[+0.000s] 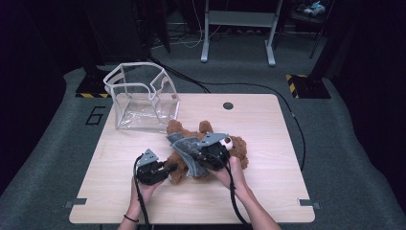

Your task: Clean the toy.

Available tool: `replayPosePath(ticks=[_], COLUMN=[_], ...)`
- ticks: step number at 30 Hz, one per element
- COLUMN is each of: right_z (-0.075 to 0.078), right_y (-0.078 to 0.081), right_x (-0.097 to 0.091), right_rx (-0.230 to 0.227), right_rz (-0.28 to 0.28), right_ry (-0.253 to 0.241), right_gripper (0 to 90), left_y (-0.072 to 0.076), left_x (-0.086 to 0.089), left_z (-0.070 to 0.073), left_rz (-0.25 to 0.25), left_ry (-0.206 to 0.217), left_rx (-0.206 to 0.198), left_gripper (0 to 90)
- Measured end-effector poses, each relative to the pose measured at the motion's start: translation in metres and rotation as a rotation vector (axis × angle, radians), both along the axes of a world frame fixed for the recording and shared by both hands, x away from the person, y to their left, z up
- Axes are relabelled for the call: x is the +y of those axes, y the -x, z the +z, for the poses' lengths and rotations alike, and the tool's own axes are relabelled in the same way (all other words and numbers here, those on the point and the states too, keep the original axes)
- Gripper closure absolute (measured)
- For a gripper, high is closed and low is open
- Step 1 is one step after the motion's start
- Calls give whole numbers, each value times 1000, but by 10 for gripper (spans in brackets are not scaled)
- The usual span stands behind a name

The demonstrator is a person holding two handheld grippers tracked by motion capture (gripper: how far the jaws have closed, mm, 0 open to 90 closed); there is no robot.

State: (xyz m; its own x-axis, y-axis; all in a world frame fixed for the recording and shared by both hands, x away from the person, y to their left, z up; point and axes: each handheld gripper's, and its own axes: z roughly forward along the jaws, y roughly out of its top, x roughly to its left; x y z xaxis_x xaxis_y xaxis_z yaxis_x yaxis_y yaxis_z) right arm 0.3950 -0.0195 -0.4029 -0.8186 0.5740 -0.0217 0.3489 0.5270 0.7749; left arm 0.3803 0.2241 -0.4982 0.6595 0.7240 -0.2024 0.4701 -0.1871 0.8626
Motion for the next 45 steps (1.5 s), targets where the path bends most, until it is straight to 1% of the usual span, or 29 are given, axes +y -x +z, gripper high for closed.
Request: replayPosePath(ticks=[1,2,3,4,5,6,7,8,9,11,12,14,16,20,22,24,25,26,29,30,33,35,36,37,40,41,42,43,45], right_z=[1,0,0,-3,-5,-7,-10,-15,-18,-22,-24,-24,-23,-21,-21,-22,-22,-21,-20,-20,-20,-21,-21,-21,-20,-20,-20,-21,-23], right_y=[0,0,1,0,0,-1,-1,0,-1,-2,-2,-1,0,1,0,-2,-1,-1,0,-1,1,3,5,6,10,11,12,13,15], right_x=[7,13,19,24,29,31,34,38,38,37,35,30,22,6,-4,-15,-20,-25,-40,-46,-60,-68,-70,-73,-86,-91,-97,-102,-115], right_rx=[-8,-1,6,-4,13,3,3,14,12,14,18,16,-14,-13,-14,-34,-25,-36,-49,-58,-36,-44,-42,-42,-60,-56,-57,-57,-41], right_rz=[24,38,43,56,61,68,68,58,57,42,41,22,9,-44,-56,-76,-107,-129,-191,-201,-232,-232,-246,-254,-287,-301,-308,-338,-394], right_ry=[16,26,37,49,70,79,98,115,126,138,138,135,145,149,154,161,157,157,161,159,152,163,151,152,128,119,124,113,112], right_gripper=[781,781,781,781,781,781,782,782,782,783,784,785,787,790,790,791,791,792,792,792,794,794,794,794,795,795,795,795,795], left_y=[0,0,0,0,1,0,1,1,1,1,1,1,1,1,1,1,1,1,0,0,0,1,1,1,0,-1,0,0,0], left_x=[0,0,0,0,1,2,2,3,3,4,5,6,7,9,9,10,10,11,12,12,13,13,12,12,13,14,13,13,13], left_z=[0,0,0,0,0,0,-1,-2,-2,-3,-4,-5,-5,-8,-9,-10,-10,-10,-10,-11,-12,-12,-12,-13,-14,-14,-15,-15,-16], left_rz=[3,2,1,0,-1,-8,-3,-6,-4,-6,-9,-6,-3,0,-1,0,0,-7,-6,-8,-12,-13,-10,-11,-16,-19,-16,-13,-16], left_ry=[3,3,5,5,6,7,20,21,25,31,24,32,36,38,45,51,55,51,46,46,45,45,55,61,57,53,62,75,75], left_rx=[-1,-1,0,0,2,-2,7,6,5,11,2,9,9,10,14,17,19,29,23,24,19,17,24,28,22,20,22,33,35], left_gripper=[707,708,710,711,713,714,717,720,722,727,729,731,733,733,733,733,733,733,733,734,733,734,734,734,734,733,734,733,733])
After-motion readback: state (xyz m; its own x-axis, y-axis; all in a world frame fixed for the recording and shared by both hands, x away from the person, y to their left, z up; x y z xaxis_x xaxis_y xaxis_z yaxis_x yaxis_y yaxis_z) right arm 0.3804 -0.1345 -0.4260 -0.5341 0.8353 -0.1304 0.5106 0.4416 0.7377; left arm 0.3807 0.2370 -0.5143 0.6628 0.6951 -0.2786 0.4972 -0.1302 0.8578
